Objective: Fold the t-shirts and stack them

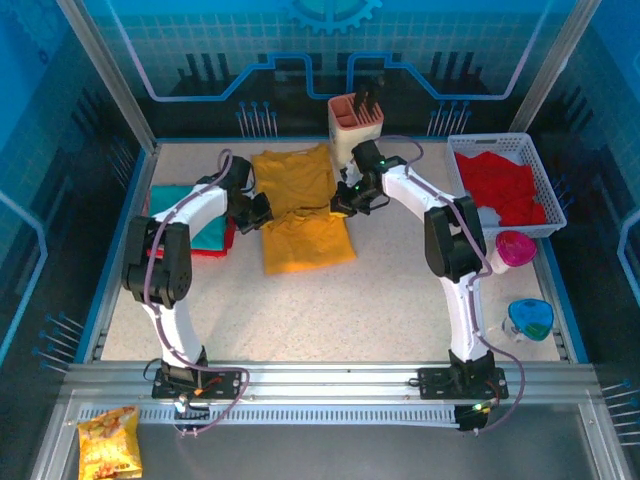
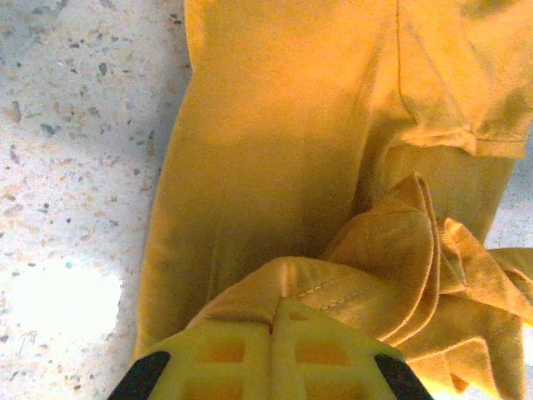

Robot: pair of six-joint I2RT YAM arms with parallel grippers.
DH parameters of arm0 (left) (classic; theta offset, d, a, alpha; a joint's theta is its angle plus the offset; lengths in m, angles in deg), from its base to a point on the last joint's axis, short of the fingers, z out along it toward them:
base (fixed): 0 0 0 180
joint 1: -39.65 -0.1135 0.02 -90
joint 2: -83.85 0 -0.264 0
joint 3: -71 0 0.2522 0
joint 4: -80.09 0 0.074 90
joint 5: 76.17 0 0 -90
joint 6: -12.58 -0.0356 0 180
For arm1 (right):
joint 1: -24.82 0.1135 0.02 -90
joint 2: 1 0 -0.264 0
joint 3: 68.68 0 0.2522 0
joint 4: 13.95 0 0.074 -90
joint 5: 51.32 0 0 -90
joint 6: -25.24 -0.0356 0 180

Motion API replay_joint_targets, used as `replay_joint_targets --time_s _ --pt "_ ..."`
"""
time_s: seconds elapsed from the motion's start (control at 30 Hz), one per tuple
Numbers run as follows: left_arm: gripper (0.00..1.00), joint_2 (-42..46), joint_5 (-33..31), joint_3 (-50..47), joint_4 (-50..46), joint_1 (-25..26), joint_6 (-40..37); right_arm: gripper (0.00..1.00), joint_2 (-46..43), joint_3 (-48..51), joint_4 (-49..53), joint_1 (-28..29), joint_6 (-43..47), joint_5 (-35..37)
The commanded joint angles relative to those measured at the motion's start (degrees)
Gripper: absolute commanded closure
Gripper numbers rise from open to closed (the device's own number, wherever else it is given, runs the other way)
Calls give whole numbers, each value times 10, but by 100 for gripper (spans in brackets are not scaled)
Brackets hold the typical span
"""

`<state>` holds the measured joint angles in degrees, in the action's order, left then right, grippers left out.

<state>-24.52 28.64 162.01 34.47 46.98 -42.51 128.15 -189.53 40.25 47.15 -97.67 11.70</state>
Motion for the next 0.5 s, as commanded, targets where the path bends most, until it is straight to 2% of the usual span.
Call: replay_joint_targets --time_s 0.0,0.1,0.17,0.2,0.23,0.27,0.3,0.33,0.4,0.47 --pt "100 -15 10 20 17 -11 -9 100 27 -38 10 -9 10 -19" --pt "100 -27 8 29 20 -13 -9 100 38 -59 8 -10 8 -18" --pt "93 -37 8 34 22 -17 -10 95 60 -68 4 -11 6 -12" --pt "87 -41 7 38 21 -19 -11 87 64 -71 1 -12 3 -9" --pt "75 -44 5 40 22 -21 -11 74 68 -74 -3 -13 1 -10" --pt "59 -45 5 40 24 -23 -11 60 70 -75 -5 -15 0 -10" --pt "48 -42 4 42 21 -25 -12 41 69 -75 -6 -15 -1 -4" --pt "43 -36 3 44 19 -26 -14 31 63 -70 -9 -15 2 4" --pt "37 -17 0 46 13 -29 -19 23 44 -51 -26 -15 8 -1" --pt "36 5 -1 50 -1 -30 -27 18 8 -26 -41 -15 12 0"
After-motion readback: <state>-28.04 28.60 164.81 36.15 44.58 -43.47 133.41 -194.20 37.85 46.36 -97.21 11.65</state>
